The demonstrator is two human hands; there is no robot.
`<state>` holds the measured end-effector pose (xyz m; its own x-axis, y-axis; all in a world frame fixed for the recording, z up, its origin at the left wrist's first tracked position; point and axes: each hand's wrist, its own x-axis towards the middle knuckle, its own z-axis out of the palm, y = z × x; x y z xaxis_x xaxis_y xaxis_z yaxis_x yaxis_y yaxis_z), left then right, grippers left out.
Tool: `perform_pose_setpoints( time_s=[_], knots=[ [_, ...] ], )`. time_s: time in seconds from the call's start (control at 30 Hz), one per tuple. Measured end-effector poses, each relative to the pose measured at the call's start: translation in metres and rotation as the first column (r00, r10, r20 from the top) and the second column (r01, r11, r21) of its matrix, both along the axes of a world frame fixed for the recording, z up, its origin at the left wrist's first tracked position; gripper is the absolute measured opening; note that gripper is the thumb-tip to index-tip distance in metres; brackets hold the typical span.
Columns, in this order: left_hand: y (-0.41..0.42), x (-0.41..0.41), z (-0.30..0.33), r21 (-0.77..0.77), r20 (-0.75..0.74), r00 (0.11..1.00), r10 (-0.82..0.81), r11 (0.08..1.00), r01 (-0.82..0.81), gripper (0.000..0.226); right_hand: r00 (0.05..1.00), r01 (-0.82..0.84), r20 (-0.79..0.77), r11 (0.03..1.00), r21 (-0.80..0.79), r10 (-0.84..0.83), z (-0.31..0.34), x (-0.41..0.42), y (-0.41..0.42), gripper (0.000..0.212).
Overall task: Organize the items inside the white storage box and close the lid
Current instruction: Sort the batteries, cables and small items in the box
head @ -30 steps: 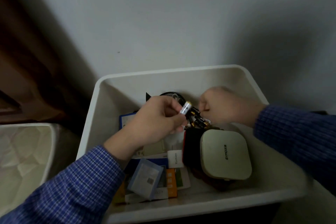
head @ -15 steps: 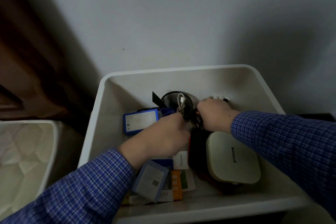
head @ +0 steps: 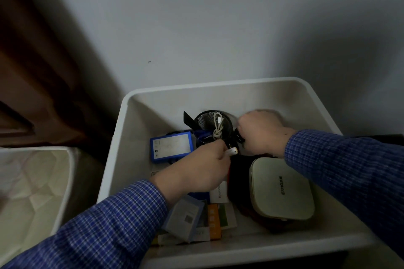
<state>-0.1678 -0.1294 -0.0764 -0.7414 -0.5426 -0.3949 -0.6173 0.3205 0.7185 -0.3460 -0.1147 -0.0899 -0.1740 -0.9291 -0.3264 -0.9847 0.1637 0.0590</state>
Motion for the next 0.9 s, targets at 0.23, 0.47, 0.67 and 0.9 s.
perform_pose_setpoints(
  time_s=[0.23, 0.47, 0.67, 0.9],
  knots=[
    [0.006, -0.015, -0.003, -0.179, 0.011, 0.964, -0.266, 0.948, 0.264, 0.012, 0.934, 0.123, 0.346, 0.989, -0.078, -0.089, 0.022, -0.017, -0.002, 0.024],
    [0.001, -0.026, -0.019, -0.272, 0.1, 0.957, -0.272, 0.918, 0.289, 0.004, 0.788, 0.304, 0.544, 0.95, 0.066, -0.29, 0.013, -0.008, -0.021, 0.02],
    [-0.004, -0.018, -0.026, -0.292, 0.219, 0.959, -0.178, 0.926, 0.239, 0.012, 0.77, 0.318, 0.553, 0.943, 0.101, -0.319, 0.007, 0.001, -0.027, 0.012],
    [-0.005, -0.014, -0.021, -0.222, 0.17, 0.973, -0.159, 0.956, 0.195, 0.007, 0.845, 0.253, 0.452, 0.958, 0.132, -0.286, 0.009, 0.001, -0.024, 0.022]
  ],
)
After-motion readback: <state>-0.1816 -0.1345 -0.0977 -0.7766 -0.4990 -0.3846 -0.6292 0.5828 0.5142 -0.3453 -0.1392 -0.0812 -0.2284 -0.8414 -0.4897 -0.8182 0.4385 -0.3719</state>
